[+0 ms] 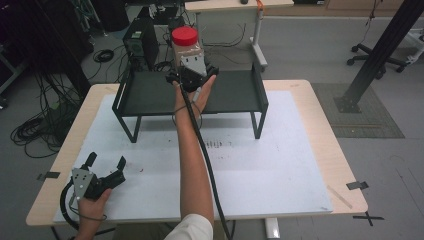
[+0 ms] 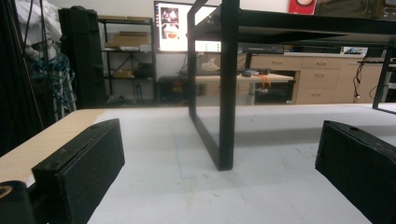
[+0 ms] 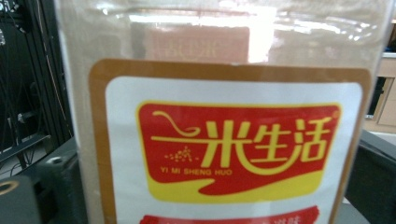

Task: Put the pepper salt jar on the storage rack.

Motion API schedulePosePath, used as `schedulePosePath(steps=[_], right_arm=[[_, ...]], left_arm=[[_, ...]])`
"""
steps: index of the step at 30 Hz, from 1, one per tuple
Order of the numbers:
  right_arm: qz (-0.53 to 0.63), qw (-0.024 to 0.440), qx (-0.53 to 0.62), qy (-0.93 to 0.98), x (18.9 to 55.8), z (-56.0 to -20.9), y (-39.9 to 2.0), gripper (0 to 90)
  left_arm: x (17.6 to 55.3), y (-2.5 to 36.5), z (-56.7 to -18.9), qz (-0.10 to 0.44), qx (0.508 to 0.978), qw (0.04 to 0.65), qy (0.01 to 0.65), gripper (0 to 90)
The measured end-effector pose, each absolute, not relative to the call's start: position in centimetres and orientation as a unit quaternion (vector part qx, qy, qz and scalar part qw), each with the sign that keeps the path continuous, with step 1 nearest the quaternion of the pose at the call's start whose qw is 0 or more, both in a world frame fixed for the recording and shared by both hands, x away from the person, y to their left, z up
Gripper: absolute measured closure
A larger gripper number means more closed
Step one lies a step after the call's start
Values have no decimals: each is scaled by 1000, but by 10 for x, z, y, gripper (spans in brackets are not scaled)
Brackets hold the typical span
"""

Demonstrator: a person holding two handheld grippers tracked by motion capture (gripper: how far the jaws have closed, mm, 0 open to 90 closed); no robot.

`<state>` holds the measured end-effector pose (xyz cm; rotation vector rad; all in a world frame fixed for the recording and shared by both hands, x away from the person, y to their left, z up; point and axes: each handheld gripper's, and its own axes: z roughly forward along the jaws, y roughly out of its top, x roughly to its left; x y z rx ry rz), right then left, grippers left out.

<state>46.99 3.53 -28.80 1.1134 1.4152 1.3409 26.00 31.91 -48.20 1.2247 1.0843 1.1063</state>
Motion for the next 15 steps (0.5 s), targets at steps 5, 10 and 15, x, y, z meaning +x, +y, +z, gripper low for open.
schedulePosePath(steps=[5, 10, 15], right_arm=[[538, 430, 448, 570, 468, -287, 35, 20], [539, 425, 448, 573, 466, -286, 35, 18], [540, 424, 449, 572, 465, -286, 35, 16]], left_arm=[[260, 319, -482, 467, 518, 550, 459, 16], [260, 319, -482, 467, 518, 551, 459, 16], [260, 319, -482, 467, 518, 550, 459, 16]])
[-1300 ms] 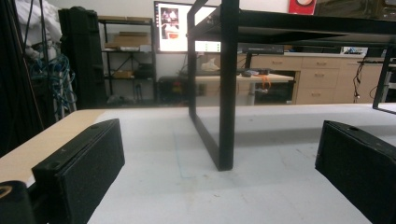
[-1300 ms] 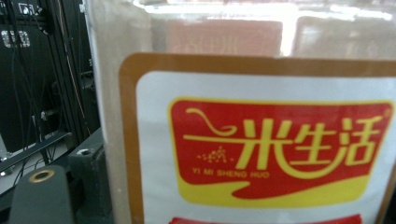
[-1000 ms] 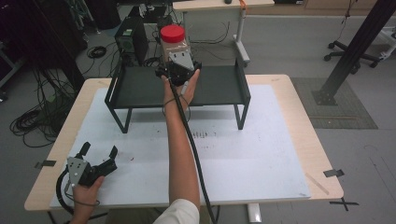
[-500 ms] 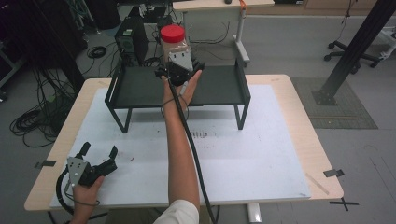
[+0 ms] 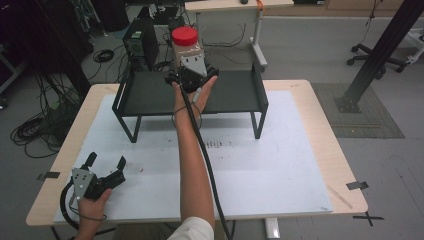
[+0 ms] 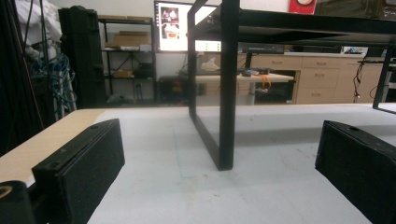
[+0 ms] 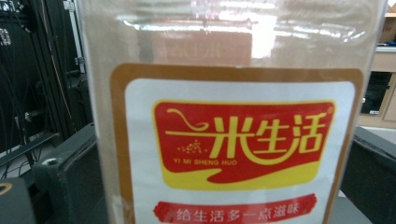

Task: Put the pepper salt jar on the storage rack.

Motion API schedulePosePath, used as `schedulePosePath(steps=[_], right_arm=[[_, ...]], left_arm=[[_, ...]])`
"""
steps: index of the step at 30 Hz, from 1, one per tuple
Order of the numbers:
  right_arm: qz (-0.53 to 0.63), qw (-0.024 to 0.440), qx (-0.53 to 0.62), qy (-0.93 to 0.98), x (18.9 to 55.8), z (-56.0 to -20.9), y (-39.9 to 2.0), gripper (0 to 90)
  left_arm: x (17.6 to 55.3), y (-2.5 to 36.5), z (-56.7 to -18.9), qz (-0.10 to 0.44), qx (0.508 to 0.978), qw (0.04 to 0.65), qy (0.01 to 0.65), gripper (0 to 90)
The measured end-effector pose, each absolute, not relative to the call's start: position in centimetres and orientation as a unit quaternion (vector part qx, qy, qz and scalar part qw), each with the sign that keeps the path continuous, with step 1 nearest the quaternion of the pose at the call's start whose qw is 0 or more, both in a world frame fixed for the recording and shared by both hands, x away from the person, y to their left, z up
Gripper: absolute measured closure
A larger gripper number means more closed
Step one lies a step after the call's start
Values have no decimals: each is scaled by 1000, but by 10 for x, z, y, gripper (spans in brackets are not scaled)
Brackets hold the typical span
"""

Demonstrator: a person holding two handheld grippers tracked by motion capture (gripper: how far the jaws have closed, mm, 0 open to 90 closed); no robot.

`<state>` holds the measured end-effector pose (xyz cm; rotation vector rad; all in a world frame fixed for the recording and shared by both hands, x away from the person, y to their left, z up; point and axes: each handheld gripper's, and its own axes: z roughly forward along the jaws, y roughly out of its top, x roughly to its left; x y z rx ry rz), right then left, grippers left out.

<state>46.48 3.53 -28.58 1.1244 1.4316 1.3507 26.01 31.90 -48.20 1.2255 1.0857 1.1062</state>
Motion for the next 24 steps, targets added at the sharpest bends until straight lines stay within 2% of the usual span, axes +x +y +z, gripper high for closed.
schedulePosePath(steps=[24], right_arm=[[558, 410, 436, 575, 433, -274, 28, 16]], left_arm=[[260, 319, -482, 467, 519, 548, 461, 16]])
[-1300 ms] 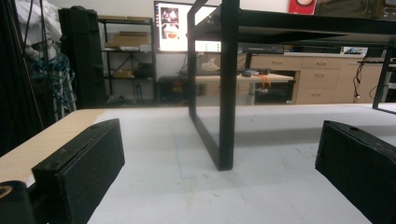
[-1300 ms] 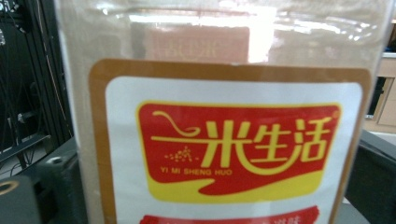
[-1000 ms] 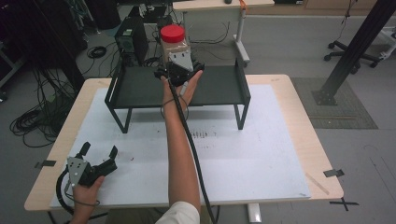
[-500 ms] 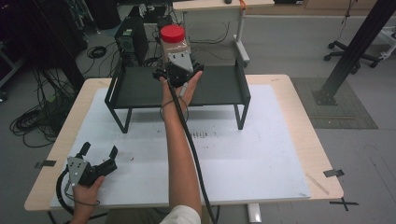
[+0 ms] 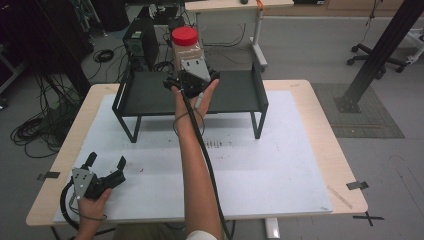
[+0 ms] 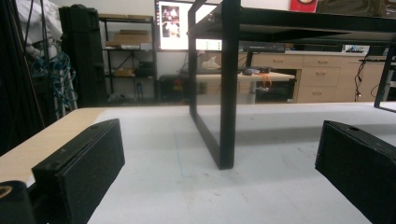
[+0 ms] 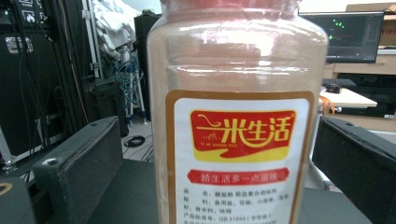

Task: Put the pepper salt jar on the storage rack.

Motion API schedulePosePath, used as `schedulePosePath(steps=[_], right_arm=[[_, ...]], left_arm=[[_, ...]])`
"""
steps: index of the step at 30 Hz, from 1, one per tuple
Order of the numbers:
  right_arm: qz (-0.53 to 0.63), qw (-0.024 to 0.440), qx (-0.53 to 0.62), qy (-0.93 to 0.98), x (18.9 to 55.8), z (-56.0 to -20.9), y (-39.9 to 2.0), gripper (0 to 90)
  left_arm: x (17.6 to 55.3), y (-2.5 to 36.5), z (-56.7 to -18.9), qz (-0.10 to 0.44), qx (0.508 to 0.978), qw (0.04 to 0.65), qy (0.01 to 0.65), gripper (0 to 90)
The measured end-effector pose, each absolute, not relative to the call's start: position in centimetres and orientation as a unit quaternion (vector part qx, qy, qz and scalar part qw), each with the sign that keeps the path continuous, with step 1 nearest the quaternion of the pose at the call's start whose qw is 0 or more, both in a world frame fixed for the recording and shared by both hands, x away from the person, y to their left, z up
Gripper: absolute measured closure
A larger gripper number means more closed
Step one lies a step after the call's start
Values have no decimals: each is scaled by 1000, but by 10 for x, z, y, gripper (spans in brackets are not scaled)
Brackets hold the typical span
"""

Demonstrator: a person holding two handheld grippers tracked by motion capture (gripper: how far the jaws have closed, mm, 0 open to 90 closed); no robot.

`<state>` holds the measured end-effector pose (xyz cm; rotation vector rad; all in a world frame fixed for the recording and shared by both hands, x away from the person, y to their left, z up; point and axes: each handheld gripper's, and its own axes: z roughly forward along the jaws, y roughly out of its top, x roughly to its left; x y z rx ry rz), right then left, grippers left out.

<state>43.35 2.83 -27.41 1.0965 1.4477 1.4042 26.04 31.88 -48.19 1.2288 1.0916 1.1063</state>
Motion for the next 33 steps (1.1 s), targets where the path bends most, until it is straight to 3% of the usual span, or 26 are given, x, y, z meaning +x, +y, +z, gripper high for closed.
schedulePosePath(steps=[33], right_arm=[[581, 394, 406, 586, 381, -266, 3, 19]], left_arm=[[260, 319, -482, 471, 516, 545, 464, 16]])
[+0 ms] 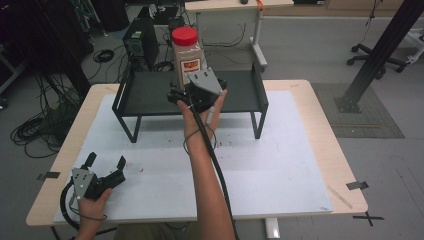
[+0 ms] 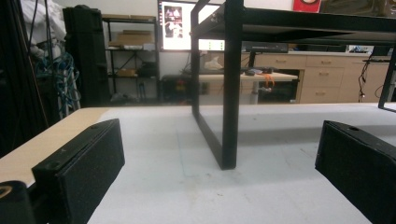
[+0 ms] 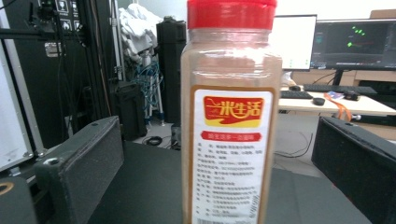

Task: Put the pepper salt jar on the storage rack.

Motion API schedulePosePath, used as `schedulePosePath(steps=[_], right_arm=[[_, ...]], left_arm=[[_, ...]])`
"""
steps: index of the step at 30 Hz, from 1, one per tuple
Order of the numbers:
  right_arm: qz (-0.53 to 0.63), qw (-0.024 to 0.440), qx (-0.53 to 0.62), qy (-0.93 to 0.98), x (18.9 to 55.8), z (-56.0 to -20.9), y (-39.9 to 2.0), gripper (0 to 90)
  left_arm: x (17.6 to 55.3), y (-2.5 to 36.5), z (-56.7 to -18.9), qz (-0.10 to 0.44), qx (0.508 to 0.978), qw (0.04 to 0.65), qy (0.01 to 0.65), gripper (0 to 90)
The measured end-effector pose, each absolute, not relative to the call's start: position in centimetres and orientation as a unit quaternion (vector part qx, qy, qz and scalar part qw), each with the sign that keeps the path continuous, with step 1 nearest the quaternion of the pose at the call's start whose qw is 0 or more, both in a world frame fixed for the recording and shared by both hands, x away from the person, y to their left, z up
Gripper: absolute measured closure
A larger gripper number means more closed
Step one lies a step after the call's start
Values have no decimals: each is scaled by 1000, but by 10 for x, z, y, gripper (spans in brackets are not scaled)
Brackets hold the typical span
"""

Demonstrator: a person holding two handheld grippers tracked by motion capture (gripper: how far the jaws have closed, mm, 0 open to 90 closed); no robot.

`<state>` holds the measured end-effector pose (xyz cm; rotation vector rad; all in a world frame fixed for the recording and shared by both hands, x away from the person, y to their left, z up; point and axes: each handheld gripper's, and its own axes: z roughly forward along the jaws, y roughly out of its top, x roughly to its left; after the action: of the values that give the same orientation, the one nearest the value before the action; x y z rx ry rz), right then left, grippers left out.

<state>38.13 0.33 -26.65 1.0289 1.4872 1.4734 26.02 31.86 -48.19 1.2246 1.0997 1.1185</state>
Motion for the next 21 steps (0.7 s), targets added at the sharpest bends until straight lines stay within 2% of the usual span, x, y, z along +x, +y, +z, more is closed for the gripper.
schedulePosePath(steps=[21], right_arm=[[580, 386, 403, 594, 353, -281, -31, 22]], left_arm=[[260, 318, -482, 472, 516, 542, 466, 16]])
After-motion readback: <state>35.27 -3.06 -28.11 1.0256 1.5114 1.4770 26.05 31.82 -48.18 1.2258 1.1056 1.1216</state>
